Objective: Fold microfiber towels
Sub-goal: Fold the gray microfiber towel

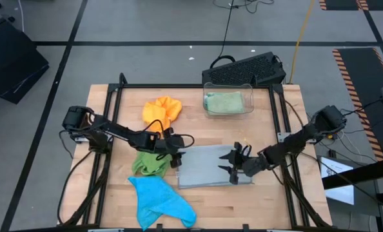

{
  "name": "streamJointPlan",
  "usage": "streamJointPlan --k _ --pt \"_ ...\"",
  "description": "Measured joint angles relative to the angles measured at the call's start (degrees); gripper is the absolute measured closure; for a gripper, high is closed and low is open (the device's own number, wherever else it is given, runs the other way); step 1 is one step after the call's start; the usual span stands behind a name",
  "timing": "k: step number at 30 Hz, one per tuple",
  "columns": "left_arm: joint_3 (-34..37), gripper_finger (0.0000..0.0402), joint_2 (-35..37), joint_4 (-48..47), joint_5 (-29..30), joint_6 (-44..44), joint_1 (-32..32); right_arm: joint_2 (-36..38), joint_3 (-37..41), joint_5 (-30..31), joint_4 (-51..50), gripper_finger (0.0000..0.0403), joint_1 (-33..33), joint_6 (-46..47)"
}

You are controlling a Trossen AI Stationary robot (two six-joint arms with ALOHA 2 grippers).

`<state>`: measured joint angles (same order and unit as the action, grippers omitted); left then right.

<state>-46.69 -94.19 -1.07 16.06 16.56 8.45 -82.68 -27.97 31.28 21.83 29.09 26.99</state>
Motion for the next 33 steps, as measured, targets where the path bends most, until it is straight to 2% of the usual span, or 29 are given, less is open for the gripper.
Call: streamJointPlan --k 4,11,14,18,23,28,33 --pt "0.1 0.0162 1.7 4.0 3.1 -1.6 2.8 4.8 0.1 0.1 -9.2 0.0227 4.4 2.9" --pt "0.1 0.018 1.1 8.5 5.7 -2.9 11.5 7.8 0.1 0.0 -15.3 0.0217 13.6 4.7" --pt "0.1 0.0171 1.2 8.9 9.2 -2.0 16.0 7.7 0.1 0.3 -17.9 0.02 16.4 7.6" --pt "0.1 0.014 1.2 9.3 11.2 -0.5 20.2 7.6 0.1 2.5 -21.4 0.0175 18.3 11.8" --pt "-0.1 0.0116 0.2 10.7 11.8 0.7 23.9 7.6 0.1 4.2 -20.1 0.0164 18.2 11.7" --pt "-2.4 0.0128 -4.5 10.3 12.1 -2.7 26.7 7.6 0.1 5.0 -15.6 0.0163 17.3 9.4" --pt "-6.0 0.0134 -9.6 9.2 11.7 -4.2 27.0 7.5 0.1 5.0 -10.7 0.017 16.0 6.5"
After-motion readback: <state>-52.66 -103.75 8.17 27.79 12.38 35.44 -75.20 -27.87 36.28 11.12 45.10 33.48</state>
